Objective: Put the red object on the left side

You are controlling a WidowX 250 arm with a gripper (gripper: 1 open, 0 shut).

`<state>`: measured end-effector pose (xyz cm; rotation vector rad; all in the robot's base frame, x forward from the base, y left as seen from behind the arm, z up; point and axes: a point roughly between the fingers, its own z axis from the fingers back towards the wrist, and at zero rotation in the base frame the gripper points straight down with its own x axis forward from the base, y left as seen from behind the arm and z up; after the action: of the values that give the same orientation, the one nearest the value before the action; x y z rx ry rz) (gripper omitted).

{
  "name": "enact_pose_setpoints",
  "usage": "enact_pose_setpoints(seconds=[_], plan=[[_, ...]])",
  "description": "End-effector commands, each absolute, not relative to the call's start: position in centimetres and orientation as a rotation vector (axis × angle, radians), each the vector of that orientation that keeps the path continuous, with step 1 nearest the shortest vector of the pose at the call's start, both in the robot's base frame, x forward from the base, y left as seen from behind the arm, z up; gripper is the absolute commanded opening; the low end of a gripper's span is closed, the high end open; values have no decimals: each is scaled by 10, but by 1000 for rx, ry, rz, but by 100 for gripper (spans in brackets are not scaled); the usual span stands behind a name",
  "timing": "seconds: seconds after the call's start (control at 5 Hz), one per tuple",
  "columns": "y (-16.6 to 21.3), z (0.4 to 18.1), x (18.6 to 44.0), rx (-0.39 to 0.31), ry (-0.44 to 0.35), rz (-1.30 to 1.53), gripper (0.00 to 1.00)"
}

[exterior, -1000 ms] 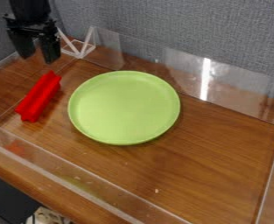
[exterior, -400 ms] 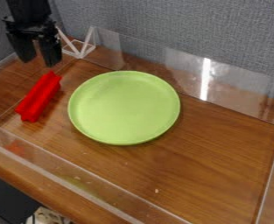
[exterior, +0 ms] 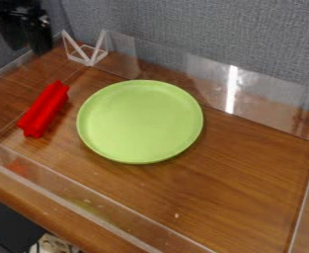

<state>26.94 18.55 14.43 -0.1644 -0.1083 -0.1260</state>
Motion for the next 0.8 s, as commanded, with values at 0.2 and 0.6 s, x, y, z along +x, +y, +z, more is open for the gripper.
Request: enact_pose_setpoints(seconds=[0.2, 0.6], plan=[[195, 132, 262, -190, -109, -244, 100], [196, 87, 255, -208, -88, -167, 0]])
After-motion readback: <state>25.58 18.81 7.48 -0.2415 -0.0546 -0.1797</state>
